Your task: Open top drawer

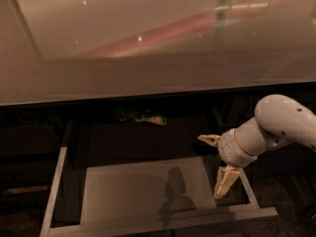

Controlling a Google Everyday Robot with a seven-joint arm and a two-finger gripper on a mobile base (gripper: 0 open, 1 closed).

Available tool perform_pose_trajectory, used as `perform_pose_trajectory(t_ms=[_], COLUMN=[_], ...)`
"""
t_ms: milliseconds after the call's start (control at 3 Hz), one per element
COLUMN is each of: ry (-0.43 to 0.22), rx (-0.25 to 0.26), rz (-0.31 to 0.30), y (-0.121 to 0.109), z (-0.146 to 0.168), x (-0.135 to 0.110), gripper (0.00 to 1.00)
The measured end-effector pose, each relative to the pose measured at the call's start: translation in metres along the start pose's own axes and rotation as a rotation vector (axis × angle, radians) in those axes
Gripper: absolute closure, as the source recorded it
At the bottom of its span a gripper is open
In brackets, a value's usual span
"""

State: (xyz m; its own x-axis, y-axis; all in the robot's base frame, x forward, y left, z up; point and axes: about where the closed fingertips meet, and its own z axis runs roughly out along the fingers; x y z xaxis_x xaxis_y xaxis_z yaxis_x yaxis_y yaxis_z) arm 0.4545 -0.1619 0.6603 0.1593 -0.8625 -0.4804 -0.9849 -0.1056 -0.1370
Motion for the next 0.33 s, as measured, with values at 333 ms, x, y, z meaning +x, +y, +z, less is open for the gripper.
perform_pose_trajectory(t_ms=[333], ry=[0.000], rx=[0.000], rz=[0.000], y=[0.0000], z=[0.0000], x=[0.0000], gripper=[0.00])
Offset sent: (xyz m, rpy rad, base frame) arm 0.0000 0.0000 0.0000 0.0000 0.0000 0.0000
